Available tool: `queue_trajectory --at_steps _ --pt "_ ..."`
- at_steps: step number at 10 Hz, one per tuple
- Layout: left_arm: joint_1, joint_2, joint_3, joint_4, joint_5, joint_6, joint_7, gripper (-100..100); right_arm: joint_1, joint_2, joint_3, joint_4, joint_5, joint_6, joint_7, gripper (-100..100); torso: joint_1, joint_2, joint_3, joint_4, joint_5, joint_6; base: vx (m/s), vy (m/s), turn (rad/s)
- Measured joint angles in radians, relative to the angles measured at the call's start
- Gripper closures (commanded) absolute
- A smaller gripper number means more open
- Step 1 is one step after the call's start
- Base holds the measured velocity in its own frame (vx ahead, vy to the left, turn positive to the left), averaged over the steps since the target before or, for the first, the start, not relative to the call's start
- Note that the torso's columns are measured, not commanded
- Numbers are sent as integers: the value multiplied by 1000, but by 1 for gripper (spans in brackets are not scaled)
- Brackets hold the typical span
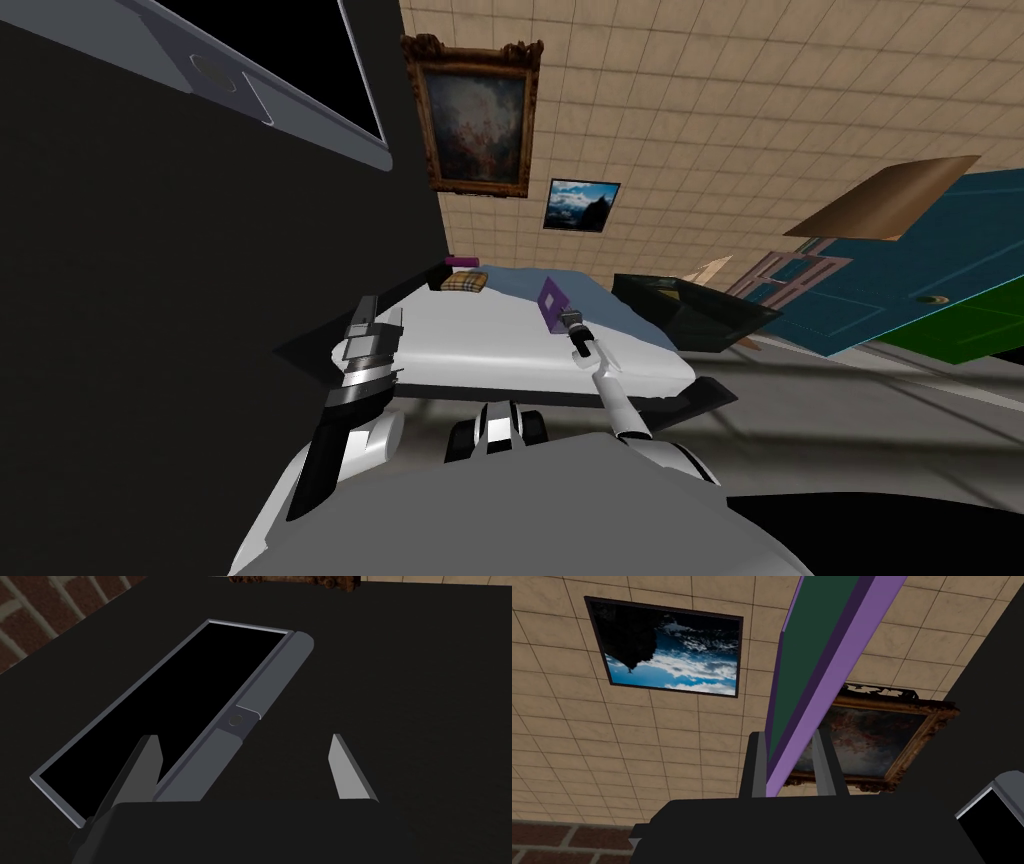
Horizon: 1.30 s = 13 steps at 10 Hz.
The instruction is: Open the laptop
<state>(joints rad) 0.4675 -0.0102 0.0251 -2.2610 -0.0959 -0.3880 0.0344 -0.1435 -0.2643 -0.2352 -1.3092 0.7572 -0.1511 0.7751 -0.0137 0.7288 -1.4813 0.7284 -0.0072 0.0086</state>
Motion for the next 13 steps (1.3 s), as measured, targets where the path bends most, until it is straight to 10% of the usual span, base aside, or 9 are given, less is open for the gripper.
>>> queue_trajectory --at_steps 13 --pt "0 0 0 0 0 0 0 0 59 99 -61 99 -123 -197 -70 100 8 -7 -4 -6 -3 -13 44 -43 -48"
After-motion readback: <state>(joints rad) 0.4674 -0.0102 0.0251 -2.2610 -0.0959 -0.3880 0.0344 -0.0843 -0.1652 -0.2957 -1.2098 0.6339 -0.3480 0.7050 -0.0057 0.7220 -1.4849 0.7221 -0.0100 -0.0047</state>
